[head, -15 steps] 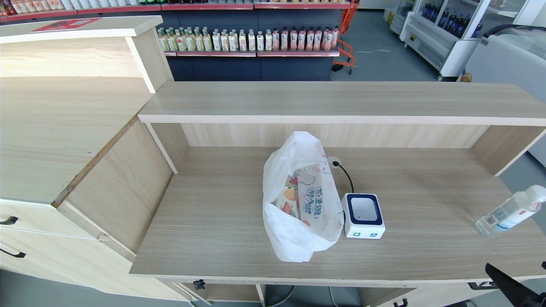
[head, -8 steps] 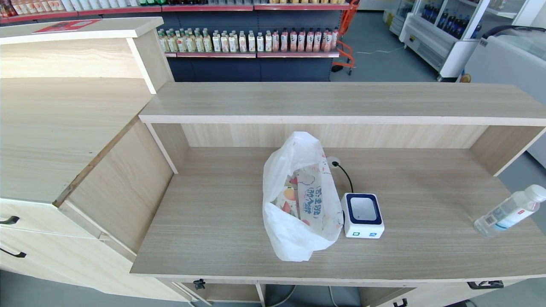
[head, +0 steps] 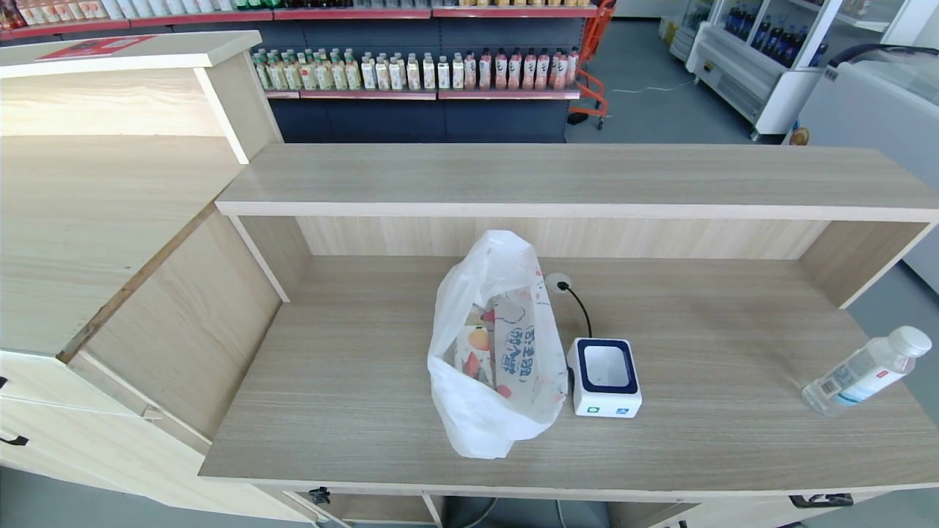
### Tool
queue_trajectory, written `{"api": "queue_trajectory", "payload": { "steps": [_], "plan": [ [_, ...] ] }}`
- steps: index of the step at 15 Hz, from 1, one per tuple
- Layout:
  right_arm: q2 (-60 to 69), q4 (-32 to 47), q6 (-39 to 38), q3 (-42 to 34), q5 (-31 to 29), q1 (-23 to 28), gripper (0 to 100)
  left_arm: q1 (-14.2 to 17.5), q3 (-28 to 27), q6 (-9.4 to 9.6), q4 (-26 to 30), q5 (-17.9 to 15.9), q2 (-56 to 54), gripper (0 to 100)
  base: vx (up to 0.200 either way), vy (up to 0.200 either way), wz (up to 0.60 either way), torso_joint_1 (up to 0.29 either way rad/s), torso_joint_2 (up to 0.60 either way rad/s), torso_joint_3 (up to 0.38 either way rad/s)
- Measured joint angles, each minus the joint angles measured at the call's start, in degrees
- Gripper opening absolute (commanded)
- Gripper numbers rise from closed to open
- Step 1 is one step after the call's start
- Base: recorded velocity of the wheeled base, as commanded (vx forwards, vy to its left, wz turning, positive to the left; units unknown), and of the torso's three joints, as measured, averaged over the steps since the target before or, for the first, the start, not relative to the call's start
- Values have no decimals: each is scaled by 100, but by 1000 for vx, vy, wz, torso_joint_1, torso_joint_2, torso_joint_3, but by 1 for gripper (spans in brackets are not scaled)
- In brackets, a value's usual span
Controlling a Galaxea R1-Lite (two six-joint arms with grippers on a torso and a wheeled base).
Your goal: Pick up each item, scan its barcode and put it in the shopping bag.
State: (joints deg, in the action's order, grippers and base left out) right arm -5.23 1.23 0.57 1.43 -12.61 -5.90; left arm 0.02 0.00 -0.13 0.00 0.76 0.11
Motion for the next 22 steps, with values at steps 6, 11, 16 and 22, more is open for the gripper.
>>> {"api": "queue_trajectory", "payload": {
  "steps": [6,11,16,22],
  "plan": [
    [16,5,21,6,2,4,100,-2,0,-5,2,0,0,100,0,-200,0,1,4,3],
    [11,10,21,6,2,1,100,-2,0,-11,0,0,0,100,0,-200,0,0,4,1],
    [-26,11,21,13,-1,-11,100,2,0,-7,0,0,0,100,0,-40,0,0,1,0],
    [-107,2,13,6,7,1,100,-7,0,-27,5,4,0,100,-167,-167,0,5,3,0]
  ]
}}
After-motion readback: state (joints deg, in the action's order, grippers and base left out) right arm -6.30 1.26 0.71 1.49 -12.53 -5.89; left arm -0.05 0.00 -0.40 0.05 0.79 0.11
